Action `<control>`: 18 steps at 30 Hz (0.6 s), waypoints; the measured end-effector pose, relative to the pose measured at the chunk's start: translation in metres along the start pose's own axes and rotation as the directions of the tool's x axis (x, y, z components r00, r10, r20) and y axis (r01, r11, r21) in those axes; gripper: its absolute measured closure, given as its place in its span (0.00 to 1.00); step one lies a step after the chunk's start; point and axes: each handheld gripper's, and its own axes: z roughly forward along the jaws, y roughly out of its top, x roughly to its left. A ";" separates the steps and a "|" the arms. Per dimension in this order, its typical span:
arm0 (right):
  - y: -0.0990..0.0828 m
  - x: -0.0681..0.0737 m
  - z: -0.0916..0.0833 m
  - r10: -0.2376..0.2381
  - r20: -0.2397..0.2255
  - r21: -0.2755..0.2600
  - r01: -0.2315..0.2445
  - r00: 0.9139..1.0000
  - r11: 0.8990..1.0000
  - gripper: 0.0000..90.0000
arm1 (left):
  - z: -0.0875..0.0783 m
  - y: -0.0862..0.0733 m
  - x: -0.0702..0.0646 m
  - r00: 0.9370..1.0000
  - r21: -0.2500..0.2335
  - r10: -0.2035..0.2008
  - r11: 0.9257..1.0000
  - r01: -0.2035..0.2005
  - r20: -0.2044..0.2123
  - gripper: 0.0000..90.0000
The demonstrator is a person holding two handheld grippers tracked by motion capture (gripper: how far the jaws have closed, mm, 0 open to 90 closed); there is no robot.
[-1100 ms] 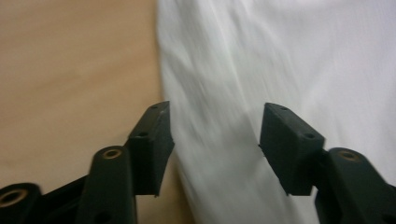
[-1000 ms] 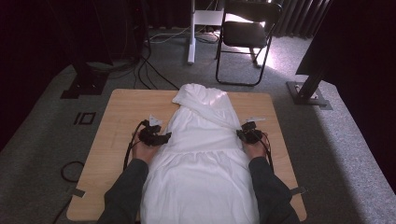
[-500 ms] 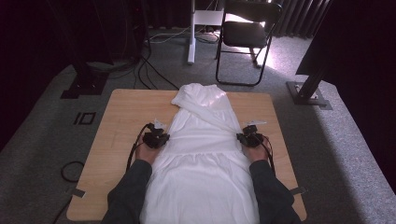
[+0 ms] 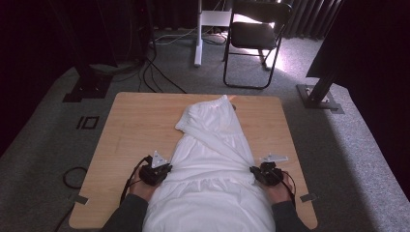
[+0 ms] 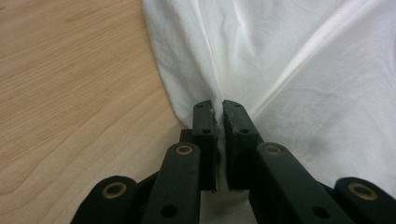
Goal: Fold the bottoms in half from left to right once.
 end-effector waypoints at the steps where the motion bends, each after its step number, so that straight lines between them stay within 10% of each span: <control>1: -0.001 0.001 -0.002 0.001 -0.005 0.015 -0.001 1.000 1.000 0.96 | 0.000 0.000 -0.001 1.000 -0.001 0.007 1.000 -0.007 -0.007 0.95; 7: 0.031 0.010 -0.007 -0.042 0.000 -0.083 0.042 0.999 0.996 0.65 | 0.002 0.000 -0.001 1.000 -0.016 -0.010 1.000 0.010 -0.001 0.92; 12: 0.083 0.035 0.013 -0.169 -0.045 -0.122 0.162 0.985 0.979 0.71 | 0.003 -0.001 -0.001 1.000 -0.027 -0.018 0.999 0.018 -0.003 0.92; 18: 0.113 0.061 0.071 -0.221 -0.067 -0.005 0.221 0.973 0.975 0.42 | 0.003 -0.002 0.002 0.999 -0.032 -0.032 0.999 0.032 0.011 0.91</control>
